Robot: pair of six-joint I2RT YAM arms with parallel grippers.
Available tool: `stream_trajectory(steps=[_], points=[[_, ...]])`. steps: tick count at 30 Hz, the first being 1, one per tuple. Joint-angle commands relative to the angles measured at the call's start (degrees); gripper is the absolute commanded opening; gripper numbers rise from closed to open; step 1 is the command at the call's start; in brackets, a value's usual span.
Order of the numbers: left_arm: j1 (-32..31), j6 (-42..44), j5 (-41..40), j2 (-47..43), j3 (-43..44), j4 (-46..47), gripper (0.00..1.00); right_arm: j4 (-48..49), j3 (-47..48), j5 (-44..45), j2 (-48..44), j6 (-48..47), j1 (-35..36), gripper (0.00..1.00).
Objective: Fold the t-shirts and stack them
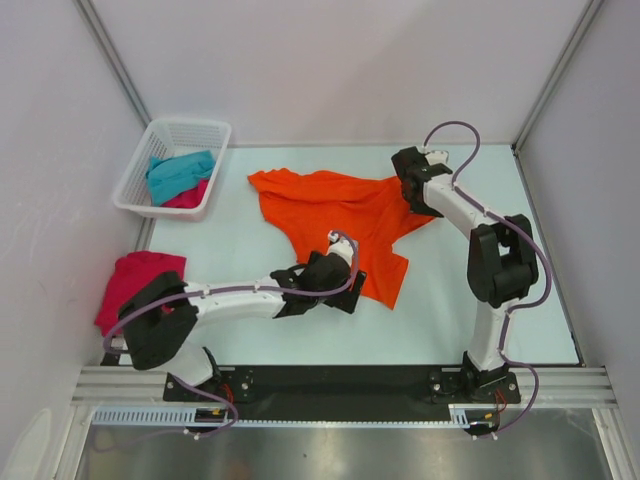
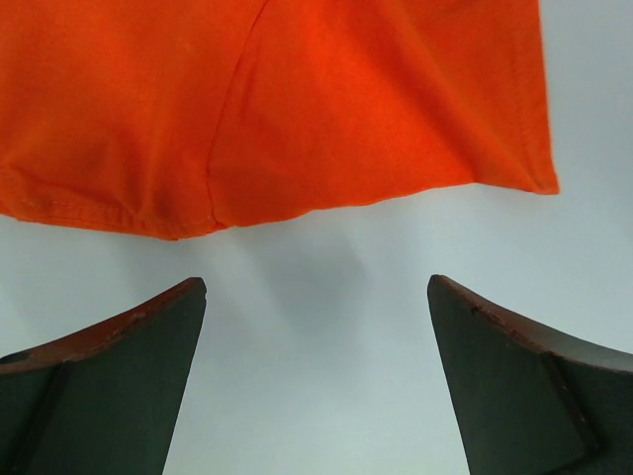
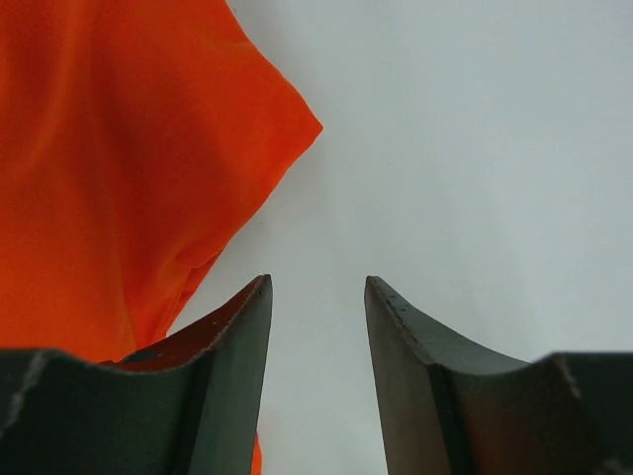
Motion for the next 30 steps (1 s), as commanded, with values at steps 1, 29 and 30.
stream_trajectory(steps=[1,29,30], points=[[-0.63,1.37,-1.33,3.81,-1.07,11.93,1.00,-0.20,0.40,0.91,-4.32,0.55,-0.15,0.48],[-2.13,-6.72,4.91,20.88,0.95,23.63,0.86,-2.14,-1.97,3.73,-7.22,-1.12,-0.85,0.48],[-2.13,-6.72,5.61,20.97,1.39,23.37,0.77,-2.14,-2.06,3.72,-7.31,-1.12,-1.03,0.48]])
